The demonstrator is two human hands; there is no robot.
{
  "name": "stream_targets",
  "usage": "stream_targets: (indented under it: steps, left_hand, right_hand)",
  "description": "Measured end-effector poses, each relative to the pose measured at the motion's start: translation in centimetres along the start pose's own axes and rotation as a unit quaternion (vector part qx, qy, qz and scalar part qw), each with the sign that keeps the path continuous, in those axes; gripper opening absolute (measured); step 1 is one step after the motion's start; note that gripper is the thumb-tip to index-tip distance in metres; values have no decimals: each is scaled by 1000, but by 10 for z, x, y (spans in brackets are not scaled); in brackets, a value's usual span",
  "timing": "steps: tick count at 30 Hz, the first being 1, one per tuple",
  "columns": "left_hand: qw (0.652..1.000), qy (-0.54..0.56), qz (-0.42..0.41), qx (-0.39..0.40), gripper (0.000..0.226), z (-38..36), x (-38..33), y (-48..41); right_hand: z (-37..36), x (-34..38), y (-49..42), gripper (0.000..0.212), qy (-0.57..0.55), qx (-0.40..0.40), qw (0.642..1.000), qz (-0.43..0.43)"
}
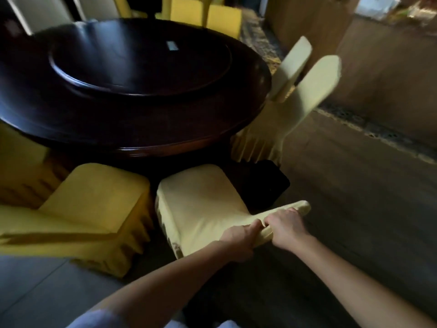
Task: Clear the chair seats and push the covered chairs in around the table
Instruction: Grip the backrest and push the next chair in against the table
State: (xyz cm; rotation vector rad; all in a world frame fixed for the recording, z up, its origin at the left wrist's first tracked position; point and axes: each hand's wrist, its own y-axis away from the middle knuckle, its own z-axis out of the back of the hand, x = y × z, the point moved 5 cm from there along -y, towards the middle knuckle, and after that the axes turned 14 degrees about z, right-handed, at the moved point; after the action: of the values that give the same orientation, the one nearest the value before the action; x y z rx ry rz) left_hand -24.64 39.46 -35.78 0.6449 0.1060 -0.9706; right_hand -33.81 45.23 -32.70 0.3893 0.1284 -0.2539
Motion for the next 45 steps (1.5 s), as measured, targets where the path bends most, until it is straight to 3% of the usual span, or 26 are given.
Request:
stream_targets:
  steps: [12, 23, 30, 34, 37, 40, 45]
  left_hand:
    - [998, -19, -62, 26, 58, 14, 74, 31]
    - [992, -49, -100, 68, 67, 39, 224, 66]
    - [991, -27, -112, 72, 64, 38, 303, 87]
    - [994, -72, -64, 59, 75, 52, 365, 103]
    - [987, -159, 3, -8, 84, 78, 441, 124]
    - [985, -144, 77, -52, 78, 109, 512, 152]
    - [962, -205, 179, -19, 67, 118, 588, 180]
  right_hand:
    - [18, 79, -15, 26, 0, 56, 998, -15]
    - [67, 222, -60, 23, -119, 49, 990, -64]
    - [85, 302, -81, 20, -147, 55, 986, -49]
    - [86, 320, -86, 27, -155, 22, 987, -46]
    - [86, 333, -95, 42, -134, -3, 991, -20]
    - [87, 364, -121, 56, -133, 4, 990, 36]
    - [93, 407, -158, 38, -104, 24, 991, 85]
